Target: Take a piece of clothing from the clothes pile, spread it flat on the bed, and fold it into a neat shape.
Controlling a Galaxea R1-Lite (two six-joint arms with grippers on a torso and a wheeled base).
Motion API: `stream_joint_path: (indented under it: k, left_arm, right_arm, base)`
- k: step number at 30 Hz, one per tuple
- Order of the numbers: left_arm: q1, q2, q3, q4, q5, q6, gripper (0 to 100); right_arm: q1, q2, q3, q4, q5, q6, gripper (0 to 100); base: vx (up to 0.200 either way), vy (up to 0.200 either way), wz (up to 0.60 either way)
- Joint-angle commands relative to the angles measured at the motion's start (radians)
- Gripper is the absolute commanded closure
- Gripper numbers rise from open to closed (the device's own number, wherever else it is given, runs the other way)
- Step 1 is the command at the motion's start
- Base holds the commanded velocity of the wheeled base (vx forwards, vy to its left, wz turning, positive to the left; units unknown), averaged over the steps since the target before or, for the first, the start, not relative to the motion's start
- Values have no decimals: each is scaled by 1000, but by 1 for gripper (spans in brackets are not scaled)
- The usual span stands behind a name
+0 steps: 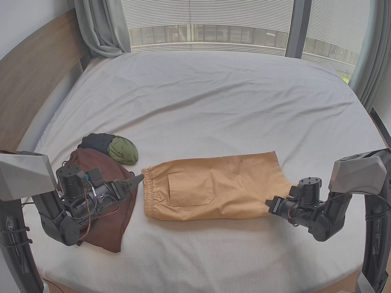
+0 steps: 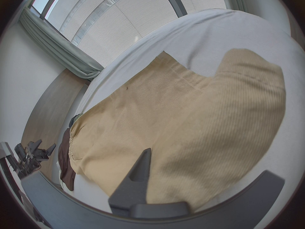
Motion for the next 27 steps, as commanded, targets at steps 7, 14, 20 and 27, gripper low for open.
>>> stream_joint_path:
  k: [7, 14, 20, 27]
  left_arm:
    - [-30, 7, -15, -2, -4, -103, 0]
    - [-32, 14, -15, 1, -7, -105, 0]
    - [-41, 25, -25, 0, -6, -106, 0]
    - [-46, 30, -38, 7, -12, -108, 0]
  right_arm:
    - [-34, 8, 141, -113, -1, -19, 100]
    - [-31, 21, 154, -125, 1, -19, 100]
    - [-28, 22, 164, -126, 1, -16, 0]
    - [-12, -5, 260, -126, 8, -21, 0]
  base:
    - [0, 0, 0]
    - [0, 0, 0]
    - [0, 0, 0]
    - [0, 0, 0]
